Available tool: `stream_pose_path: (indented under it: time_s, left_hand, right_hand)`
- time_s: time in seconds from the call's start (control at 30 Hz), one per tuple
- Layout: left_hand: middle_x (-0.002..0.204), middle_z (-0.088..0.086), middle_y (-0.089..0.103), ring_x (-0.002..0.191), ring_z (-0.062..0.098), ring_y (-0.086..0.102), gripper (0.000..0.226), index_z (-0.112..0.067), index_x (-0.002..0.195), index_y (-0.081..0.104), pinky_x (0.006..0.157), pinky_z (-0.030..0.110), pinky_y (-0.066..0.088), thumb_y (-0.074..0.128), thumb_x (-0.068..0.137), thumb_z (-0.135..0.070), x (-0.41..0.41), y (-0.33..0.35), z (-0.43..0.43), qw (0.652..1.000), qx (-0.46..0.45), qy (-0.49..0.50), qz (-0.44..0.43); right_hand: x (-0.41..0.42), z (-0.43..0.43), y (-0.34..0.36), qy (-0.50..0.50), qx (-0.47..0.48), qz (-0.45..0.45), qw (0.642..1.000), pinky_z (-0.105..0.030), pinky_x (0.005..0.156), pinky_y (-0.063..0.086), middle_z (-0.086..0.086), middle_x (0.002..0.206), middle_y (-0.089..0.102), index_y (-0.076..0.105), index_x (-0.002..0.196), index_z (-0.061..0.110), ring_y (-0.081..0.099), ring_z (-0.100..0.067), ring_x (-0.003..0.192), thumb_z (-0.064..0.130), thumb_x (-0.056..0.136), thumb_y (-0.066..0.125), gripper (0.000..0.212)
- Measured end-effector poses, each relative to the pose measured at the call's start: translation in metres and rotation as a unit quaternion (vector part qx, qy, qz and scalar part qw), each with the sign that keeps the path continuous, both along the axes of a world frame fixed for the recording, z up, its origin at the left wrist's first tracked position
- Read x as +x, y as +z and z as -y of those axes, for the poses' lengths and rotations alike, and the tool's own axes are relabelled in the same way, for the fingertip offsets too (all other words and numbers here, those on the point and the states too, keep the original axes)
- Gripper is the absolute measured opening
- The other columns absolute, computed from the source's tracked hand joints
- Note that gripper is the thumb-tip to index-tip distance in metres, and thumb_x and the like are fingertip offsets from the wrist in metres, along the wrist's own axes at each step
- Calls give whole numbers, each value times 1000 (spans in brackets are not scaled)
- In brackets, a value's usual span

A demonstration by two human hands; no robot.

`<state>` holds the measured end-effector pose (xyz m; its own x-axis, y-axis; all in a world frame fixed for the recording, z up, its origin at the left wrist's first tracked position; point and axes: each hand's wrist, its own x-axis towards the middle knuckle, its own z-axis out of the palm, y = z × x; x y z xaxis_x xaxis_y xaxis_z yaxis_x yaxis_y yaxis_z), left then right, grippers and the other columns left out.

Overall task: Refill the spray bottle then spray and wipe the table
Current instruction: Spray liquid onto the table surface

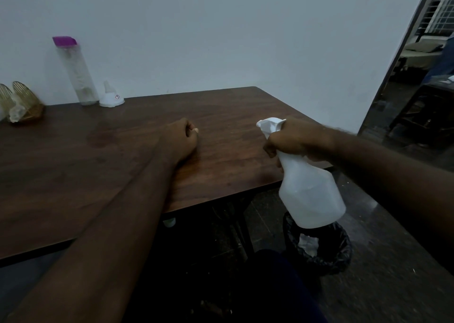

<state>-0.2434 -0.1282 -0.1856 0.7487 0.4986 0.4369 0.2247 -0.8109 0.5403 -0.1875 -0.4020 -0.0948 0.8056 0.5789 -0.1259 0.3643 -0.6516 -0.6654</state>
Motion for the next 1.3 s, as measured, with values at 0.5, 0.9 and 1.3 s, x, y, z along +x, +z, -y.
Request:
stream_pose_path:
  time_s: [0.5,0.9,1.3]
  left_hand:
    - [81,-9,55,77,12,53,7,-22,93,57,72,29,42,57,94,-28,0,-2,-2,1000,-5,-5,8]
    - [88,2,61,87,25,59,10,-17,98,61,81,37,51,55,94,-24,-3,0,0,1000,4,-7,12]
    - [93,6,64,85,24,58,12,-15,100,60,80,36,49,54,95,-23,-4,1,4,1000,6,-5,3]
  right_hand:
    - [-8,-4,0,-20,11,11,1000,-29,53,51,-13,76,65,57,70,18,64,-29,64,7,64,64,14]
    - [-14,4,5,4,16,23,1000,-38,66,53,-18,85,66,68,67,22,62,-31,72,6,63,61,17]
    - [-15,5,4,8,57,23,998,-40,66,55,-10,82,65,71,72,46,60,-27,70,7,61,58,43]
